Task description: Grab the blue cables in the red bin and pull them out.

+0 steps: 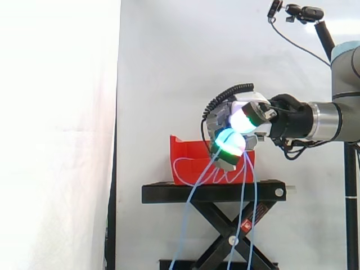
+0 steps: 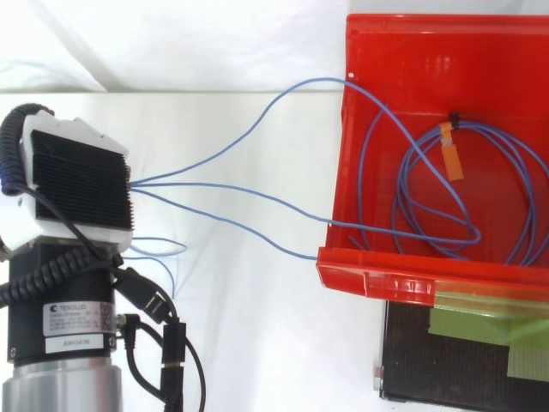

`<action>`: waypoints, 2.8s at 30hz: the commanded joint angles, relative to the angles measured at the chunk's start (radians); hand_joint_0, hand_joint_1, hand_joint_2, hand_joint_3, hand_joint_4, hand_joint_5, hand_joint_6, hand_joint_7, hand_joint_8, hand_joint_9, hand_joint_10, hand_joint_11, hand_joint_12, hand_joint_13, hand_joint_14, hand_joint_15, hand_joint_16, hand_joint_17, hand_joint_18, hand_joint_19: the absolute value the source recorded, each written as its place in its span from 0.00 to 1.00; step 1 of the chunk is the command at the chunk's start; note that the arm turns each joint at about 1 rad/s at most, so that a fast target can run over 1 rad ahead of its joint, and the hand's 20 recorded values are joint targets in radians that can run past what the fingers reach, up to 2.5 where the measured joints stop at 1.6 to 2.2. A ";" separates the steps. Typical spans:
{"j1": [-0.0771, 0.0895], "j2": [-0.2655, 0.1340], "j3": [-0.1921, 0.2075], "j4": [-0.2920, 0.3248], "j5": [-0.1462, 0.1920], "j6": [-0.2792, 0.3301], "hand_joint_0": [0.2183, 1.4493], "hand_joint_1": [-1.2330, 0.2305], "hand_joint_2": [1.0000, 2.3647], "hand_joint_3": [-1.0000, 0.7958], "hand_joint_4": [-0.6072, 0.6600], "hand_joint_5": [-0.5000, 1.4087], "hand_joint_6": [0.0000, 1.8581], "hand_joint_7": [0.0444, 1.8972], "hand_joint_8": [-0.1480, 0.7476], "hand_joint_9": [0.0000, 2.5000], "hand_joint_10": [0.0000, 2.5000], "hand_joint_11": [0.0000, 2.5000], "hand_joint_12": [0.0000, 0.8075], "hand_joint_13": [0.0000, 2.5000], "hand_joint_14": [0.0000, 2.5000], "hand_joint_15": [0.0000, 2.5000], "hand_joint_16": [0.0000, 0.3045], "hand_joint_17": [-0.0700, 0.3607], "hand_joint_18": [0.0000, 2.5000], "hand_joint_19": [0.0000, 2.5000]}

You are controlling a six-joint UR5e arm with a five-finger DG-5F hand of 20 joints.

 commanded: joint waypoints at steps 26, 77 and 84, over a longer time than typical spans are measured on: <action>-0.003 -0.001 0.000 0.001 -0.005 0.003 0.55 0.10 0.01 0.19 0.72 0.61 0.49 0.18 0.55 0.45 0.02 0.68 0.46 0.35 1.00 0.26 0.15 0.41 0.39 0.42; -0.005 -0.001 0.000 -0.003 -0.006 0.002 0.40 0.19 0.00 0.00 0.75 0.72 0.30 0.27 0.59 0.47 0.03 0.66 0.50 0.37 1.00 0.23 0.18 0.44 0.40 0.33; -0.005 -0.001 0.000 -0.006 -0.006 0.002 0.38 0.20 0.00 0.00 0.75 0.73 0.29 0.28 0.59 0.47 0.03 0.65 0.50 0.37 1.00 0.22 0.18 0.45 0.40 0.31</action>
